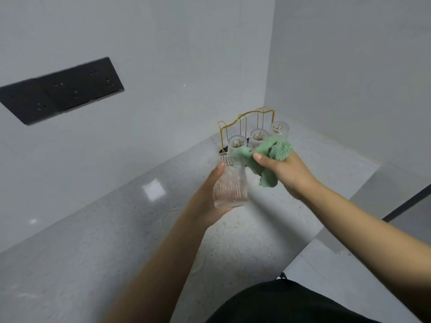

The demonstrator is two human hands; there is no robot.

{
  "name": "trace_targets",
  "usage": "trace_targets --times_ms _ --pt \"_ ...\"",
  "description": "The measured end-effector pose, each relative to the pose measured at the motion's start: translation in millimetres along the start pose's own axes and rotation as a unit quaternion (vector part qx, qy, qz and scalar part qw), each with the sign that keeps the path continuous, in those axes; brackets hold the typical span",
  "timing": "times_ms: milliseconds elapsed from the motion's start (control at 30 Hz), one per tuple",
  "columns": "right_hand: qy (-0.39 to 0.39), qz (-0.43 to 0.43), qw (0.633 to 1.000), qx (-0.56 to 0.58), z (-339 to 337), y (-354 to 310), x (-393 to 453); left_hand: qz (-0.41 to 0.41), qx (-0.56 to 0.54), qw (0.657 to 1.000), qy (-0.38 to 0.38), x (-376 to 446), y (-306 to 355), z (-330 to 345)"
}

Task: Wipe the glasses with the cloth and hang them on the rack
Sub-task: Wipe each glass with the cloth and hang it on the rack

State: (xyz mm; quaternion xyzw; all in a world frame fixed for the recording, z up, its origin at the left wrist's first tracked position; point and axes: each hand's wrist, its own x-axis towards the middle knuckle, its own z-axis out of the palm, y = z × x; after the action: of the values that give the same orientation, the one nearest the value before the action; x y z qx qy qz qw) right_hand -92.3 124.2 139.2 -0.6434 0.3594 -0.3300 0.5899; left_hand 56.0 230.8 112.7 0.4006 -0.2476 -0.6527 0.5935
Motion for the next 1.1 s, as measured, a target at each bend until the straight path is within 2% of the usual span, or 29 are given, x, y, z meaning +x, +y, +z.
trace_targets --times_ms 67,167,333,400,467,567,633,733,867,967,1100 --pt "0.044 0.021 0.998 0.03 17 10 -10 0.006 -0.038 0.997 0.074 0 3 12" --pt "0.056 0.021 0.993 0.1 48 19 -34 0.041 -0.08 0.984 0.151 7 1 23" --pt "0.121 0.062 0.968 0.209 77 9 -39 0.035 -0.119 0.977 0.171 8 -7 51" --pt "0.148 0.109 0.93 0.319 73 4 -23 0.051 -0.149 0.974 0.165 13 -12 56" --pt "0.144 0.147 0.899 0.388 71 4 -16 0.077 -0.171 0.966 0.176 17 -14 57" --pt "0.126 0.144 0.907 0.375 77 12 -23 0.054 -0.174 0.965 0.191 21 -11 57" --pt "0.126 0.133 0.916 0.357 80 10 -25 0.033 -0.217 0.955 0.2 21 -13 55" --pt "0.152 0.131 0.92 0.338 67 4 -12 0.053 -0.157 0.968 0.188 22 -17 51" --pt "0.158 0.149 0.916 0.336 60 6 -7 0.089 -0.113 0.967 0.209 24 -24 46" --pt "0.129 0.133 0.938 0.291 69 17 -16 0.063 -0.09 0.973 0.203 22 -25 41" --pt "0.119 0.128 0.968 0.182 57 7 -12 0.073 -0.029 0.983 0.165 18 -29 28"
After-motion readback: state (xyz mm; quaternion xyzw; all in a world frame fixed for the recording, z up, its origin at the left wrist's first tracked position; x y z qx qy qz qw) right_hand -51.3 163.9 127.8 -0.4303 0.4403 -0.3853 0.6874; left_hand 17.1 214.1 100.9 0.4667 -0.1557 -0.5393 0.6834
